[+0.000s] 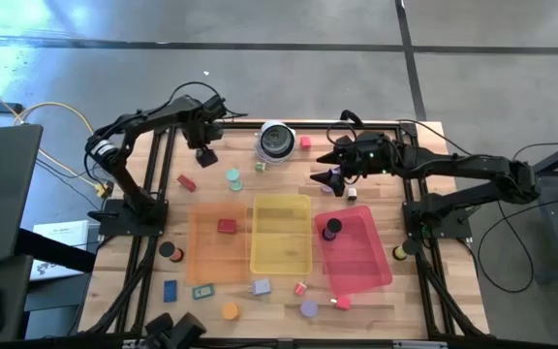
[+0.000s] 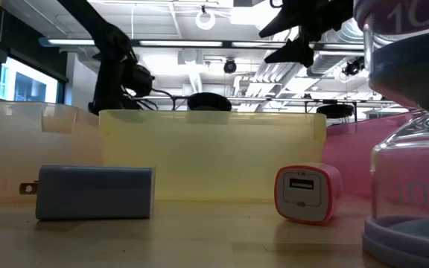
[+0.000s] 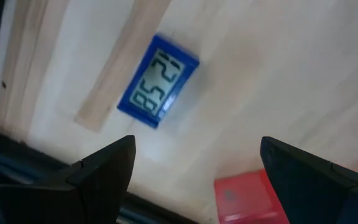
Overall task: Pick & Place Office items
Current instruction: Put the blue digital timer into the yellow bin
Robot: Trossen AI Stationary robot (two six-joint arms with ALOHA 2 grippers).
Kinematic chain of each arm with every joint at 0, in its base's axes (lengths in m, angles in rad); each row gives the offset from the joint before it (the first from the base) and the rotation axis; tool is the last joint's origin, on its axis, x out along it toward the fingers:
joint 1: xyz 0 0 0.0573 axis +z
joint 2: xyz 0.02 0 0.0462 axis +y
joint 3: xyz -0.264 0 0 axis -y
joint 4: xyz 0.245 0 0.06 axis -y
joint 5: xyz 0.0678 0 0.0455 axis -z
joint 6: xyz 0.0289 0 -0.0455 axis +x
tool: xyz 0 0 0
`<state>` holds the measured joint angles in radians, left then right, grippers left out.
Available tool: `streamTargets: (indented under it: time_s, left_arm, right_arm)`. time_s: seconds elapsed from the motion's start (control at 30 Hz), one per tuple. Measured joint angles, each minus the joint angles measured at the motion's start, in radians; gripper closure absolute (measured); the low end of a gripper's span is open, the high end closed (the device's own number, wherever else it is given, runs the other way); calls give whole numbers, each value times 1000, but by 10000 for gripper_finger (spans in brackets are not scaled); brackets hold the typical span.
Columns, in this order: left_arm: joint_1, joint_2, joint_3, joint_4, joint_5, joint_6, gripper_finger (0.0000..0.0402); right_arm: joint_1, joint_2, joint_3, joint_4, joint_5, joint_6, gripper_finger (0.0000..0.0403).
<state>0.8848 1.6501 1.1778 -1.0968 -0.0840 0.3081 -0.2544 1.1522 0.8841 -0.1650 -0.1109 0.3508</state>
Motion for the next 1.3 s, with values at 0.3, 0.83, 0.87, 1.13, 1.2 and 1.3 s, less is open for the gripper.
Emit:
streamTargets:
  time_s: [0.3, 0.83, 0.87, 1.13, 1.2, 1.3]
  left_arm:
    - [3, 39, 0, 65, -1, 121, 64]
    - [40, 49, 0, 96, -39, 369, 64]
    - [45, 49, 0, 98, -29, 366, 64]
    - [78, 49, 0, 118, 28, 348, 64]
    - [81, 49, 0, 122, 27, 337, 64]
    - [82, 49, 0, 133, 27, 331, 64]
  right_arm:
    - [-1, 0, 0, -5, -4, 15, 85]
    - [-1, 0, 0, -4, -4, 45, 85]
    - [-1, 0, 0, -4, -4, 45, 85]
    - [-1, 0, 0, -4, -4, 45, 85]
    - [-1, 0, 0, -4, -4, 45, 85]
    - [-1, 0, 0, -4, 0, 45, 85]
